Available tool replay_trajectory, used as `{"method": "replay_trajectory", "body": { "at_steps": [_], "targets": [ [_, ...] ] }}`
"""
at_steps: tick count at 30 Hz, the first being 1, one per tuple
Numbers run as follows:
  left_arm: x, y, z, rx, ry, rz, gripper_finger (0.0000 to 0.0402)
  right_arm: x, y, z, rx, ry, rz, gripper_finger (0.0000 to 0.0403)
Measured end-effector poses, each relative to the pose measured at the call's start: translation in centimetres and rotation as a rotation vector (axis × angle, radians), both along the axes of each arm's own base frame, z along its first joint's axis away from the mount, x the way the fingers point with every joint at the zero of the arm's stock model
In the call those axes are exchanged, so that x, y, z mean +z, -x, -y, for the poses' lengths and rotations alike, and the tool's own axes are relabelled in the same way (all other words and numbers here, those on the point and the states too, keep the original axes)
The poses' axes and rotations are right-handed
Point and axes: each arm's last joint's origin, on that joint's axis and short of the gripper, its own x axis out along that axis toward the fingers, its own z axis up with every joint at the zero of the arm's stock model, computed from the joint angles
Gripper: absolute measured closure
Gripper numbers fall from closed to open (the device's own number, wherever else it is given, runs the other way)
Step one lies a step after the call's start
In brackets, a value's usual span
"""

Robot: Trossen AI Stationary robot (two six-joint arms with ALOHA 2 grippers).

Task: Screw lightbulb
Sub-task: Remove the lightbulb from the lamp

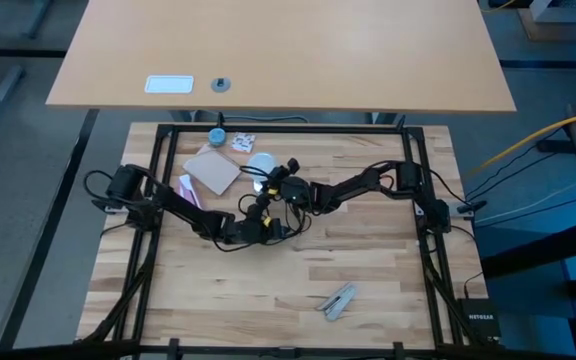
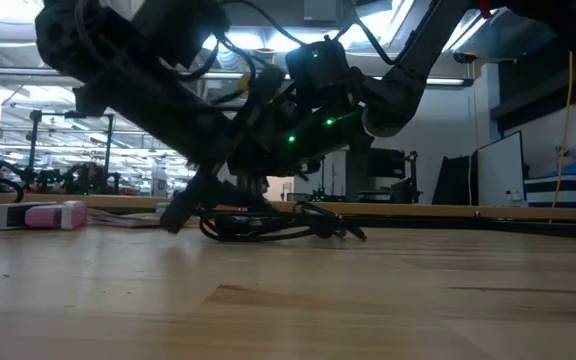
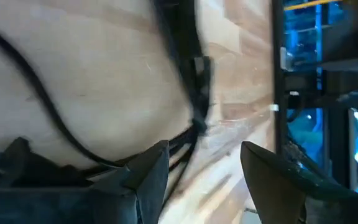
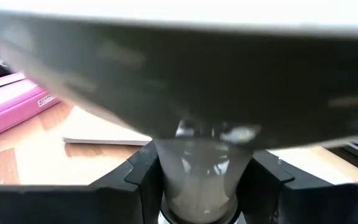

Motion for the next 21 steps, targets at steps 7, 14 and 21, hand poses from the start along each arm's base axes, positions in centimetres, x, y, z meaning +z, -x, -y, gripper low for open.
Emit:
{"method": "replay_trajectory", "body": {
  "at_steps": [7,14,21],
  "targets": [
    [-1.0,-1.3,-0.9,0.058,0.027,-0.001,0.0210,0.0,0.0,0.1,0.006,0.000,-0.003,0.0238],
    [-0.5,-2.6,-1.8,0.061,-0.042,-0.027,0.0210,0.0,0.0,0.1,0.011,-0.005,-0.014,0.0237],
    [-0.6,-2.6,-2.0,0.085,-0.043,-0.056,0.0210,-0.1,0.0,0.2,0.013,-0.009,-0.025,0.0237]
  ]
}}
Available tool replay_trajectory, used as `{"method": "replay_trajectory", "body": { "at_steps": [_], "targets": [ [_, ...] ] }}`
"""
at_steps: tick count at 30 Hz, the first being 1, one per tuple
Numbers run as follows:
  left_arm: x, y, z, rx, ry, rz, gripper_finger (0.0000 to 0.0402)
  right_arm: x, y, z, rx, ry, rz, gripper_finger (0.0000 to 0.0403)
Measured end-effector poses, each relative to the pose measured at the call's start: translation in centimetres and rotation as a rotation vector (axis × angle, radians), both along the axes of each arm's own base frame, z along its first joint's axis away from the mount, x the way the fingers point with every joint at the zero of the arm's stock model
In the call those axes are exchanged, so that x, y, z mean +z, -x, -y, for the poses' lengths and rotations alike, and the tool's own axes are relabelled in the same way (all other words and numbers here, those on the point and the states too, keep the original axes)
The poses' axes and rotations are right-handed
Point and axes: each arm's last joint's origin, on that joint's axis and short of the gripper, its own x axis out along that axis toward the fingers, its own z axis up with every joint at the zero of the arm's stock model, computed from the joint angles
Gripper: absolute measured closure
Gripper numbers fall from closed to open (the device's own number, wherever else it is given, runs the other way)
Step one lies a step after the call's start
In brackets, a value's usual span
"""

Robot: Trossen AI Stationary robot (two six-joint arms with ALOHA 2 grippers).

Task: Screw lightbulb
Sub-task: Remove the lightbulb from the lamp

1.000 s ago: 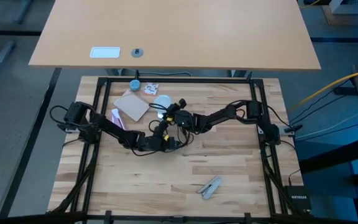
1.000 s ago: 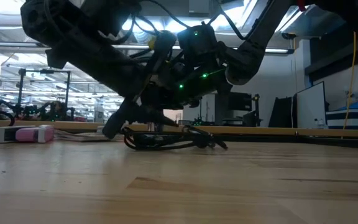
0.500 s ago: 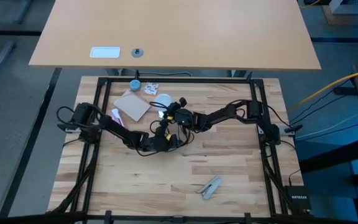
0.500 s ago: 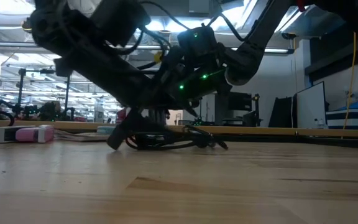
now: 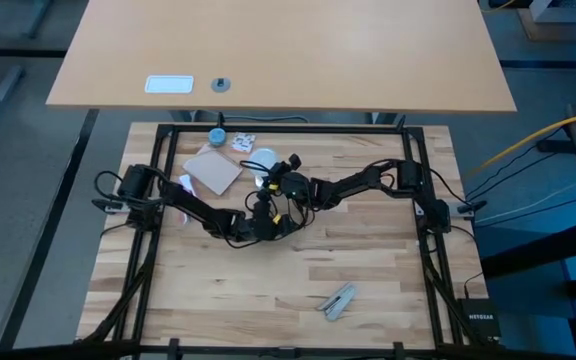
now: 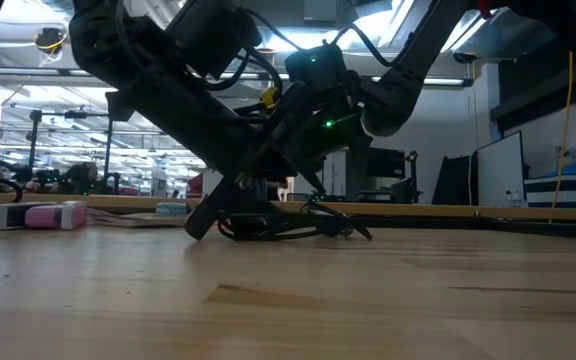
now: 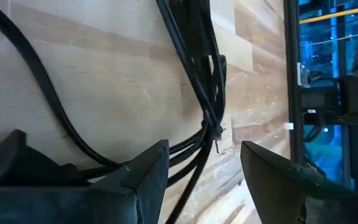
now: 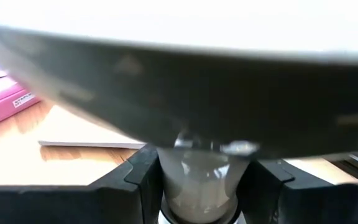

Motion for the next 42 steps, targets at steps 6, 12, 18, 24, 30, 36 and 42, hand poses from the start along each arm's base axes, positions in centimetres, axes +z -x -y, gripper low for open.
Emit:
{"method": "replay_trajectory", "body": {
  "at_steps": [6,12,18,24,30,36,42],
  "targets": [
    [-0.1,0.2,-0.1,0.020,-0.009,-0.021,0.0210,-0.1,0.0,0.0,0.002,-0.002,-0.013,0.0237],
    [0.4,-0.1,0.5,-0.005,0.016,0.046,0.0210,-0.1,0.1,-0.1,0.008,0.044,-0.059,0.0237],
    [1.6,-0.6,1.7,-0.036,0.043,0.187,0.0210,-0.1,0.1,-0.3,-0.004,0.072,-0.072,0.0237],
    [1.9,-0.7,1.8,-0.046,0.052,0.217,0.0210,-0.1,0.1,-0.3,-0.007,0.074,-0.075,0.0237],
    [2.5,-1.2,1.7,-0.037,0.087,0.253,0.0210,-0.1,0.1,-0.3,-0.017,0.078,-0.079,0.0237],
    [3.9,-2.4,2.1,-0.110,0.070,0.282,0.0210,-0.2,0.1,-0.3,-0.017,0.077,-0.079,0.0237],
    [3.4,-2.5,0.6,-0.103,-0.011,0.183,0.0210,-0.2,0.1,-0.3,-0.002,0.073,-0.080,0.0237]
  ]
}}
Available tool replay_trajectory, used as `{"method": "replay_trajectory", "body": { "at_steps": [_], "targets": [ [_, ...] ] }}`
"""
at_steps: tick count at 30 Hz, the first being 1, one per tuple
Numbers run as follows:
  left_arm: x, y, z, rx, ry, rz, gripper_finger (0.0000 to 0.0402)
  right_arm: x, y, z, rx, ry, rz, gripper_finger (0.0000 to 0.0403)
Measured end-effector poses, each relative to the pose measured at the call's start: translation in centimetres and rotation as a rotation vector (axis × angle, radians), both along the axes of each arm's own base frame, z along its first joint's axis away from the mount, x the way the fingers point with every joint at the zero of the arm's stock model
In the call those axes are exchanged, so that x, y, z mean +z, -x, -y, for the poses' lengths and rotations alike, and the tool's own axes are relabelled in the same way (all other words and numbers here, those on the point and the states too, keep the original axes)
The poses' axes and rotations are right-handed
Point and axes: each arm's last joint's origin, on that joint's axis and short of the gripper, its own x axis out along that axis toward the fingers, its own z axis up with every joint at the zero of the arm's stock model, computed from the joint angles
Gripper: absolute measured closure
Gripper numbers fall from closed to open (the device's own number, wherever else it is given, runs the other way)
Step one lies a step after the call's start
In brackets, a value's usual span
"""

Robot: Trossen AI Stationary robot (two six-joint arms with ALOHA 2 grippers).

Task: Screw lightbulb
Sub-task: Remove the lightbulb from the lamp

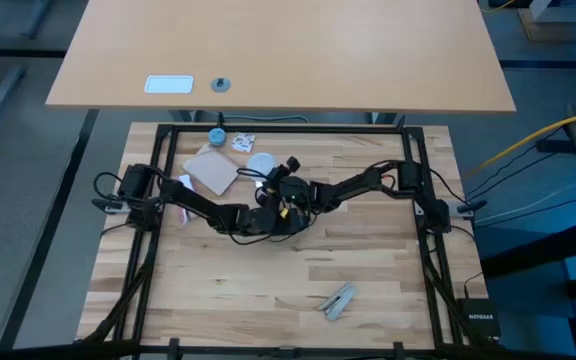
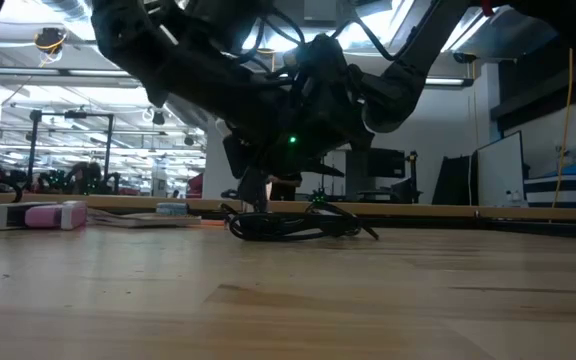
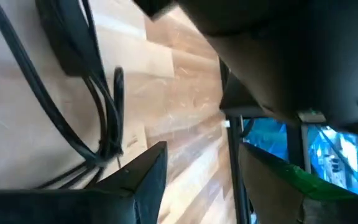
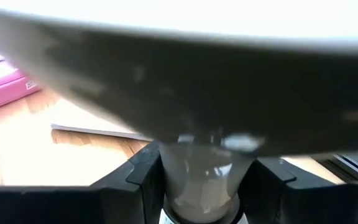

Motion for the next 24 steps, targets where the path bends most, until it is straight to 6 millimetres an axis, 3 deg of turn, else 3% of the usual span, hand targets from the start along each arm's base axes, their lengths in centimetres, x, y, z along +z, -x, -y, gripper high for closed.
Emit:
{"method": "replay_trajectory", "body": {
  "at_steps": [10,24],
  "targets": [
    [-0.3,0.1,0.3,-0.063,0.112,-0.021,0.0210,0.0,0.0,0.0,0.020,0.040,-0.033,0.0237],
    [-1.5,0.6,-0.3,-0.050,0.101,-0.168,0.0210,-0.1,0.0,0.1,0.041,0.075,-0.064,0.0237]
  ]
}}
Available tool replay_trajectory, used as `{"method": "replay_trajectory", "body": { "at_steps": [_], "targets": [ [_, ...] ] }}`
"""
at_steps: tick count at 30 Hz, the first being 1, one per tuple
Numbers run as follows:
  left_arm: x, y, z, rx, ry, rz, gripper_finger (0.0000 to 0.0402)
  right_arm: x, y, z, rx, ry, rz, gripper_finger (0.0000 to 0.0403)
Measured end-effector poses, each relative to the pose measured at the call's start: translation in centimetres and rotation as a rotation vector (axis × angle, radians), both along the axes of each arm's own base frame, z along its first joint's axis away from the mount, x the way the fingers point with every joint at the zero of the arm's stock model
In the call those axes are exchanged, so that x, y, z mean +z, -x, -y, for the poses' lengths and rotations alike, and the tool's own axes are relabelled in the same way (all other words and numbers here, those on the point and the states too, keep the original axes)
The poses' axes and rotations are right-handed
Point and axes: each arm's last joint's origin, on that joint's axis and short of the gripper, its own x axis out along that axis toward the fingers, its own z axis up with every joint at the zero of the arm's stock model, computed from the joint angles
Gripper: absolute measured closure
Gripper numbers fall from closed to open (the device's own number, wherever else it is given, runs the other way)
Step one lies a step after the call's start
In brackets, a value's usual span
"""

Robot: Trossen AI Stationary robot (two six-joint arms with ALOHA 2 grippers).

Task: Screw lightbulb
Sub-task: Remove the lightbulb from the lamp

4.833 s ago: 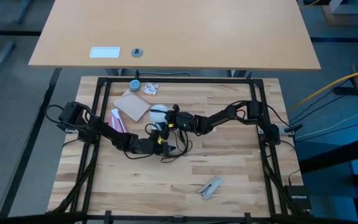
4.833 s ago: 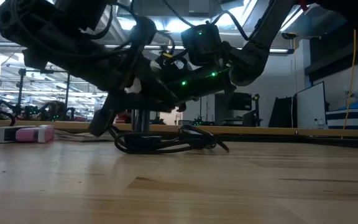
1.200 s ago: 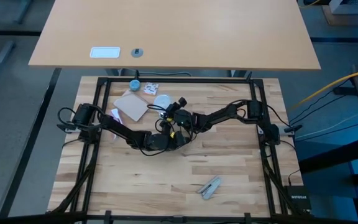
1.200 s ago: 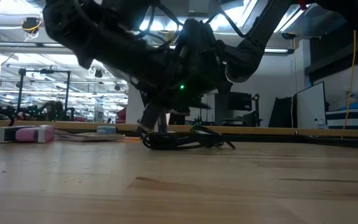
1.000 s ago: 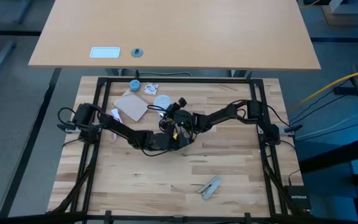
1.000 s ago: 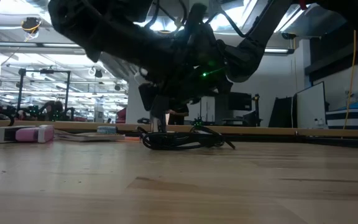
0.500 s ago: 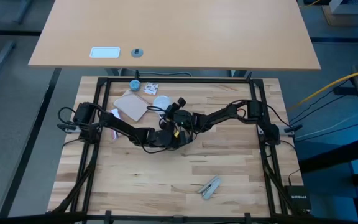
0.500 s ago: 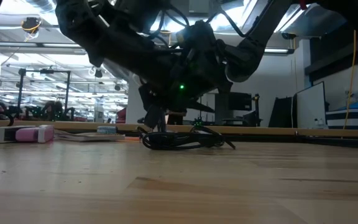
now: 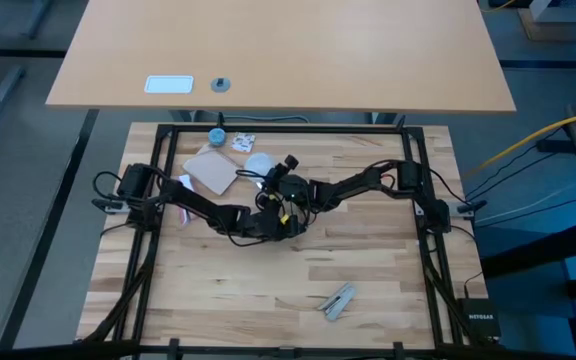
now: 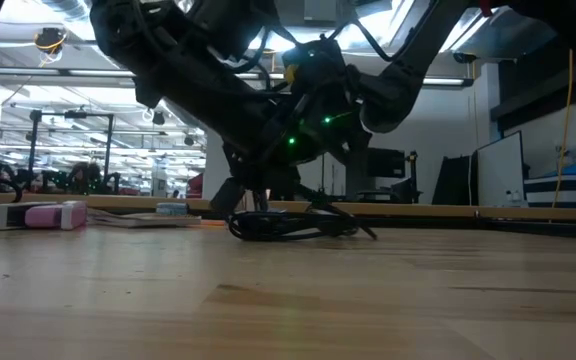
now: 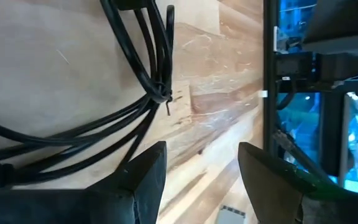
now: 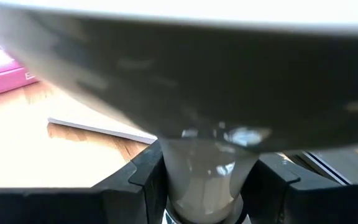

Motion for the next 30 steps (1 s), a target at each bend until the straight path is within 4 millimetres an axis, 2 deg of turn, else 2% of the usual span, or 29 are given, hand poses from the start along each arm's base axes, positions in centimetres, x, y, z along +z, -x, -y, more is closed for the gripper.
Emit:
{"method": "replay_trajectory", "body": {
  "at_steps": [10,30],
  "targets": [
    [-0.6,0.3,-1.0,-0.003,-0.045,-0.093,0.0210,0.0,0.0,0.1,-0.005,0.000,0.002,0.0237],
    [-1.8,1.3,-1.2,-0.142,-0.246,-0.287,0.0210,0.1,0.0,0.0,0.005,-0.008,0.022,0.0237]
  ]
}}
